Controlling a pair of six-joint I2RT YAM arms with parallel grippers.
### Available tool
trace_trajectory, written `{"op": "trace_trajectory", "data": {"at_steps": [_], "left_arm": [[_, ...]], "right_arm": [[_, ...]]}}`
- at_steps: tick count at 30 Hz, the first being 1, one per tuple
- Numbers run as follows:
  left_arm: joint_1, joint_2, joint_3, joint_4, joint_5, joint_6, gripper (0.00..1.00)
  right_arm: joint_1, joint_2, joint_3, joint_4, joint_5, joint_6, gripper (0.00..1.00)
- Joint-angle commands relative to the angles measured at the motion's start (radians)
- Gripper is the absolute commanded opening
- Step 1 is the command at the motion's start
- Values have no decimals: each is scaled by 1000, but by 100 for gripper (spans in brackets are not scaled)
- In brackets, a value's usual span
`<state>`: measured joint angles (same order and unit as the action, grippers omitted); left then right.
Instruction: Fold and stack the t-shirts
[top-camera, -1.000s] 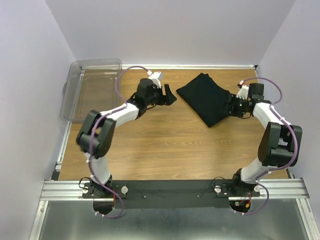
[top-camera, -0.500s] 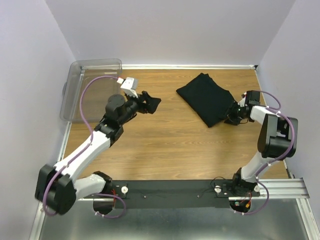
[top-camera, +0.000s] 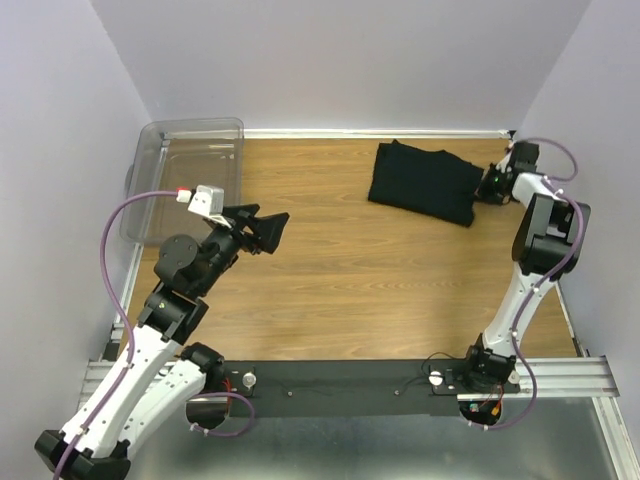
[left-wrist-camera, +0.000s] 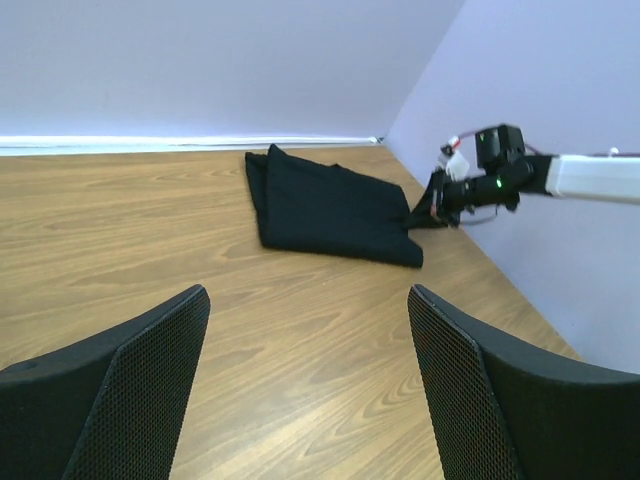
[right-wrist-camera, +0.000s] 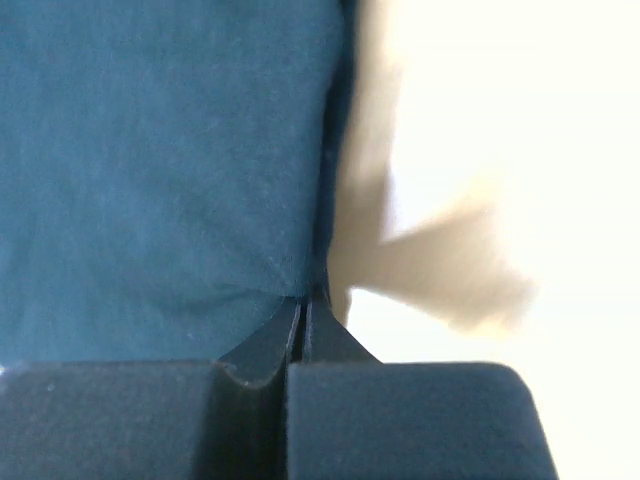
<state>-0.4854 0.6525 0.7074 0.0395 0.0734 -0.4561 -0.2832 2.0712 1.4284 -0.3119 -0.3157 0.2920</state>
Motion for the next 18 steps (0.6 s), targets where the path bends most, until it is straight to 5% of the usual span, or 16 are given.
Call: {"op": "trace_trajectory", "data": {"at_steps": [1,5,10,14,18], "left_arm": [[4,-39,-31,-73,-43,-1,88],[5,-27,-36,-76,-34,2,88],[5,-4,-42,-70,-26,10,88],[5,4,-42,-59,-21,8,88],[5,18,-34,-47,-4,2,88]], "right_arm": [[-16,159,335,-90,275,-230,0],[-17,295,541,-139,465,-345,7],[-8,293,600,-156,437,-453,68],[33,163,462,-142,340,-617,85],[117,20,322,-127,216,-734,86]]}}
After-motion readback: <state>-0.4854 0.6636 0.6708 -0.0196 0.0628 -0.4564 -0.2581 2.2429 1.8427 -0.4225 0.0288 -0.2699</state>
